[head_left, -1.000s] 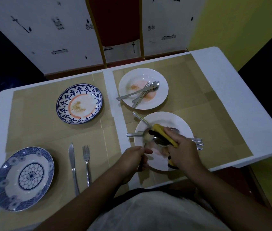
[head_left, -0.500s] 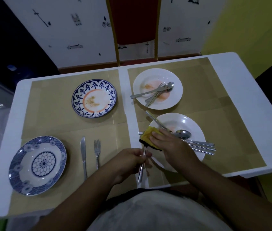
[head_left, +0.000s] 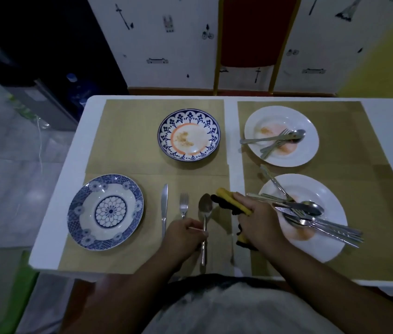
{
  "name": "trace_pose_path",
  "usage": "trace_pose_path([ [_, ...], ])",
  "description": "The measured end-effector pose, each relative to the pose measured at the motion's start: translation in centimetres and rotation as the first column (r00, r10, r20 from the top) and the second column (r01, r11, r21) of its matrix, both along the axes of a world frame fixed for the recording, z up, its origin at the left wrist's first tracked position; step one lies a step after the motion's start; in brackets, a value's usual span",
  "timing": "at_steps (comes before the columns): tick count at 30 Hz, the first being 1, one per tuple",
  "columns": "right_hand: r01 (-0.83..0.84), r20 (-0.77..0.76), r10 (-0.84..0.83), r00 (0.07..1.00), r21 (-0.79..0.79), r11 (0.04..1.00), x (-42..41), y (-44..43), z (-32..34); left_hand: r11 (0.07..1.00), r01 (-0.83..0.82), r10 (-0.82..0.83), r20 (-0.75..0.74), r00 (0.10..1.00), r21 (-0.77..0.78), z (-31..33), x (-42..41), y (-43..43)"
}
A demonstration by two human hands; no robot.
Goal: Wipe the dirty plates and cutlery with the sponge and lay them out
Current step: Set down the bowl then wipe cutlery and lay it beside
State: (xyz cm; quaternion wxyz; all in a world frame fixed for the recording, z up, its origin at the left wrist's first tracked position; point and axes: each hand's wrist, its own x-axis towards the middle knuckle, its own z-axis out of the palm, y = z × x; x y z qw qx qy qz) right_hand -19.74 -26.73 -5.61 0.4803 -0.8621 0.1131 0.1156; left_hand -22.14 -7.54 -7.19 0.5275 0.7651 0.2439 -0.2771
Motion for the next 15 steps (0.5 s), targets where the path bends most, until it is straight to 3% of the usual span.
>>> trace_pose_path([
  [5, 0.069, -0.076, -0.070, 0.995, -0.017, 0.997, -0.7, 0.7, -1.5, 0.963, 0.208, -0.220, 0.052, 0.974, 0.173, -1.6, 1.2, -0.5],
  [11, -0.055, -0.060, 0.047, 0.997, -0.146, 0.988, -1.8, 1.2, -3.5, 0.893, 0.299, -0.381, 0.213, 0.900, 0.337, -2.2, 0.4, 0.4],
  [13, -0.134, -0.076, 0.121, 0.990, -0.202, 0.970, -1.9, 1.3, -4.4, 0.812, 0.377, -0.528, 0.285, 0.800, 0.445, -2.6, 0.0, 0.9],
  [15, -0.236, -0.090, 0.220, 0.971, -0.261, 0.936, -1.9, 1.3, -4.9, 0.669, 0.440, -0.706, 0.328, 0.628, 0.599, -3.0, -0.3, 1.2],
])
